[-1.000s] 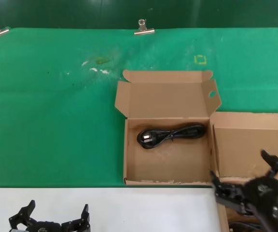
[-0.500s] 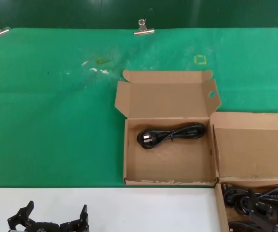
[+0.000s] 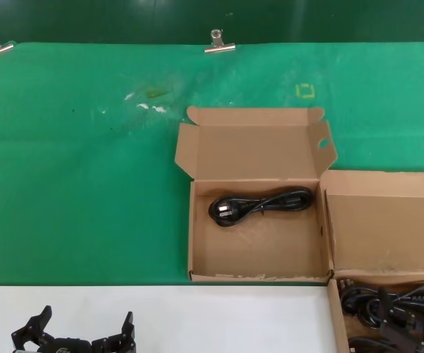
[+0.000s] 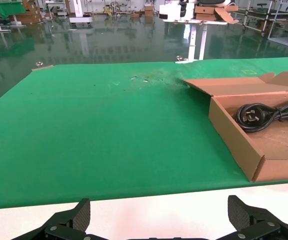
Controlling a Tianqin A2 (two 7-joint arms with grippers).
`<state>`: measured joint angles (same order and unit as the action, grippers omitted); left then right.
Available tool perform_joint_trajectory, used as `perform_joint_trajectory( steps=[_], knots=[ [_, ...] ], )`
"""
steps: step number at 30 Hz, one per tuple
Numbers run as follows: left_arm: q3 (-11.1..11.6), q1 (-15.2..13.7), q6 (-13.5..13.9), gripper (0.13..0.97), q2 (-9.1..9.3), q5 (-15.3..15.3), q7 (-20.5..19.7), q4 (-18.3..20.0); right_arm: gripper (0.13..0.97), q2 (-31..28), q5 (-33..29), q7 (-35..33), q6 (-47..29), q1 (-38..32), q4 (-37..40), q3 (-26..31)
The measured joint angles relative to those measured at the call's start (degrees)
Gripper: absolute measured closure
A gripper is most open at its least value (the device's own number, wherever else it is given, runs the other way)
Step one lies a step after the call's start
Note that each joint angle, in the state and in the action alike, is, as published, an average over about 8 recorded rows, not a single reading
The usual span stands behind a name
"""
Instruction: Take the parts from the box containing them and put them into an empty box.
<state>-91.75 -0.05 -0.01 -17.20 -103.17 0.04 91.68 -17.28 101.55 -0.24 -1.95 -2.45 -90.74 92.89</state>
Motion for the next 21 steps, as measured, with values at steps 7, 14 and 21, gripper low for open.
perform_joint_trajectory(
  steps=[7,14,21],
  knots=[
    [0.0,0.0,0.0,0.132,0.0,0.0,0.0,0.0,0.129,0.0,0.0,0.0,0.0,0.0,0.0,0.0],
    [0.0,0.0,0.0,0.132,0.0,0.0,0.0,0.0,0.129,0.0,0.0,0.0,0.0,0.0,0.0,0.0],
    [0.0,0.0,0.0,0.132,0.0,0.0,0.0,0.0,0.129,0.0,0.0,0.0,0.0,0.0,0.0,0.0]
  ],
)
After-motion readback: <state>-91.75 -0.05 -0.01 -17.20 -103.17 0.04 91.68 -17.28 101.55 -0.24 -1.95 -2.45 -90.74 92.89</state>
